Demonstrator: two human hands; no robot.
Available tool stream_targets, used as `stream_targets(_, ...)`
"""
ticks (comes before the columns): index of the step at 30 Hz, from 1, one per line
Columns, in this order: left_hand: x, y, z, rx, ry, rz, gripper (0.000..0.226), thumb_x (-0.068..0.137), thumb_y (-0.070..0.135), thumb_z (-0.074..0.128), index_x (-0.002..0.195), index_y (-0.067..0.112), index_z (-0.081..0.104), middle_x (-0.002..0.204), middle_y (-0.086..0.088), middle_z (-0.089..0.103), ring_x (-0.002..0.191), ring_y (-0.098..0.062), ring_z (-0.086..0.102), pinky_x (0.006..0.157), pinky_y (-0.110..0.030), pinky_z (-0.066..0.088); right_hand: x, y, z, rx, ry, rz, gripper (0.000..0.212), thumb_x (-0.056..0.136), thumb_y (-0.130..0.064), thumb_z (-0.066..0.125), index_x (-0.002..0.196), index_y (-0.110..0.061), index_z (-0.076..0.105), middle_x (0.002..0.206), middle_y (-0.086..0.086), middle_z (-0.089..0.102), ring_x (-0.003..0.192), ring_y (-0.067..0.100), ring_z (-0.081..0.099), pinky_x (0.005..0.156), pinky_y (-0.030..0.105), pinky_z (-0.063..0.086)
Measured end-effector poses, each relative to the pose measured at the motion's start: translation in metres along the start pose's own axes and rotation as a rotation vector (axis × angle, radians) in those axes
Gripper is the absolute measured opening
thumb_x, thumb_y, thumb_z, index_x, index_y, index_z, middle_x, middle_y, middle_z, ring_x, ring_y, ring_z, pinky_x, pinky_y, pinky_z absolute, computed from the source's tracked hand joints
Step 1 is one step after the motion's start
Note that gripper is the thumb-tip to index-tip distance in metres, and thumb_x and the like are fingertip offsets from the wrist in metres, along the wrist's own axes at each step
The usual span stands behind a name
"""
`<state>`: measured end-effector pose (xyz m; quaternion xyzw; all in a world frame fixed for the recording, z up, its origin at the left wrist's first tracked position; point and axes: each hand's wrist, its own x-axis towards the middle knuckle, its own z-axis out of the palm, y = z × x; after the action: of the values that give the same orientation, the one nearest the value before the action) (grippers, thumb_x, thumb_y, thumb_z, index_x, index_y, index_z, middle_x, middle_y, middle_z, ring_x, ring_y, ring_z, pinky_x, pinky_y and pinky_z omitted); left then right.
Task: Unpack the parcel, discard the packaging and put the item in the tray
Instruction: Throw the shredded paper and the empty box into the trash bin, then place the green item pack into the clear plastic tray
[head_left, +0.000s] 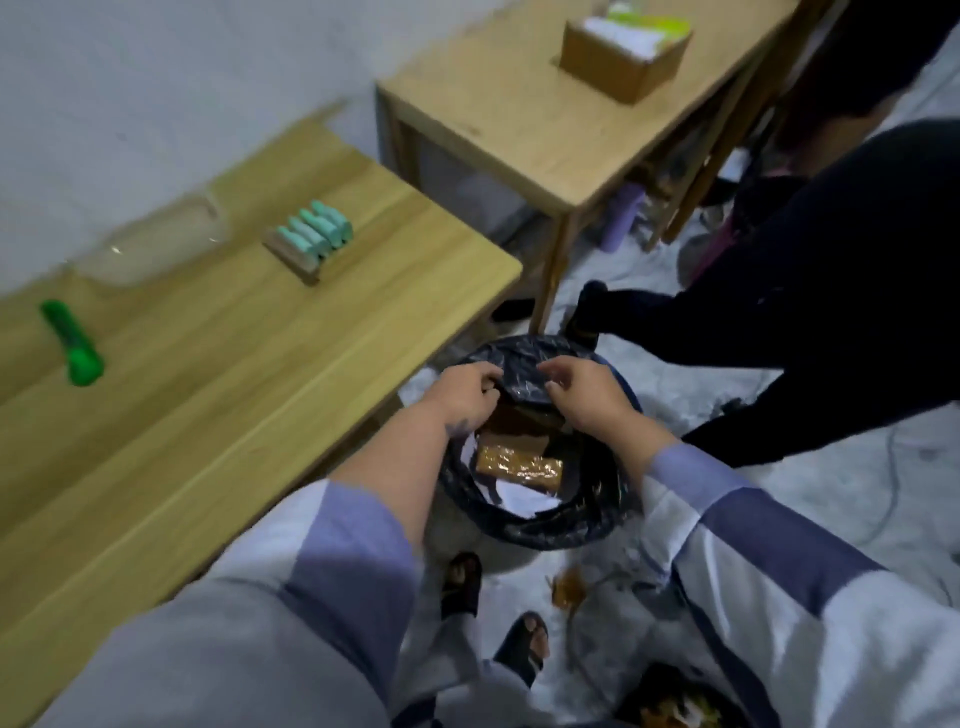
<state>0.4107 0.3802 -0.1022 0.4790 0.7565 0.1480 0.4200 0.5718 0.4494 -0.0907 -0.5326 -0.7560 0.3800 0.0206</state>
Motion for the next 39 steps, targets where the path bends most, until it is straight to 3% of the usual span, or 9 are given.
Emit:
stream_targets(7, -0.05, -0.023, -0.085, -0.025, 0.213, -0.05, 0.036, 0.097, 0.019, 0.046, 0.133, 0.015, 0.053, 0.119, -0.007, 0.061, 0.107, -0.025, 0.058, 0.082, -0.025, 0.041, 0.006, -0.094, -0.003, -0.068, -0.051, -0.187, 0.033, 0.092, -0.016, 0.049, 0.123, -0.019, 0.06, 0.119, 0.01, 0.065, 0.097, 0.025, 0.061, 0.077, 0.026, 0.042)
stream_targets(13, -0.061, -0.08, -0.153, -0.025, 0.363, -0.165, 0.04, 0.094, 0.02, 0.054, 0.134, 0.016, 0.052, 0.132, -0.008, 0.058, 0.121, -0.023, 0.054, 0.097, -0.026, 0.039, 0.039, -0.171, 0.024, -0.152, -0.094, -0.279, 0.032, 0.093, -0.018, 0.051, 0.124, -0.022, 0.059, 0.128, 0.009, 0.059, 0.107, 0.026, 0.059, 0.077, 0.027, 0.043)
stream_targets(21, -0.013, -0.132, -0.222, -0.068, 0.466, -0.189, 0.041, 0.092, 0.02, 0.057, 0.133, 0.019, 0.053, 0.136, -0.006, 0.055, 0.12, -0.023, 0.055, 0.1, -0.028, 0.04, 0.114, -0.245, 0.057, -0.223, -0.015, -0.283, 0.037, 0.088, -0.022, 0.057, 0.125, -0.022, 0.059, 0.129, 0.011, 0.058, 0.114, 0.029, 0.056, 0.093, 0.033, 0.043)
stream_targets(27, 0.005, -0.165, -0.238, 0.051, 0.67, -0.203, 0.039, 0.093, 0.023, 0.056, 0.131, 0.024, 0.052, 0.139, -0.001, 0.046, 0.126, -0.023, 0.045, 0.102, -0.036, 0.041, 0.15, -0.263, 0.084, -0.285, -0.054, -0.17, 0.071, 0.079, -0.051, 0.065, 0.141, -0.031, 0.036, 0.151, 0.012, 0.024, 0.134, 0.039, 0.028, 0.106, 0.044, 0.034)
stream_targets(30, 0.007, -0.181, -0.25, 0.139, 0.853, -0.25, 0.042, 0.092, 0.025, 0.058, 0.133, 0.023, 0.05, 0.139, 0.0, 0.044, 0.127, -0.023, 0.038, 0.099, -0.041, 0.04, 0.16, -0.267, 0.098, -0.354, -0.071, -0.174, 0.083, 0.073, -0.061, 0.065, 0.142, -0.034, 0.028, 0.155, 0.009, 0.013, 0.133, 0.042, 0.027, 0.104, 0.048, 0.036)
stream_targets(35, 0.013, -0.202, -0.277, 0.096, 1.059, -0.478, 0.062, 0.086, 0.04, 0.064, 0.139, 0.021, 0.04, 0.145, -0.007, 0.033, 0.129, -0.032, 0.031, 0.103, -0.048, 0.036, 0.178, -0.272, 0.112, -0.472, -0.021, -0.229, 0.076, 0.071, -0.062, 0.065, 0.135, -0.033, 0.036, 0.14, 0.011, 0.03, 0.121, 0.036, 0.037, 0.098, 0.044, 0.041)
stream_targets(39, 0.028, -0.225, -0.294, -0.152, 0.992, -0.64, 0.09, 0.084, 0.052, 0.062, 0.151, 0.013, 0.016, 0.156, -0.012, 0.019, 0.141, -0.035, 0.02, 0.113, -0.048, 0.027, 0.193, -0.272, 0.111, -0.432, -0.006, -0.28, 0.07, 0.072, -0.048, 0.069, 0.133, -0.031, 0.041, 0.131, 0.01, 0.038, 0.119, 0.031, 0.038, 0.096, 0.04, 0.042)
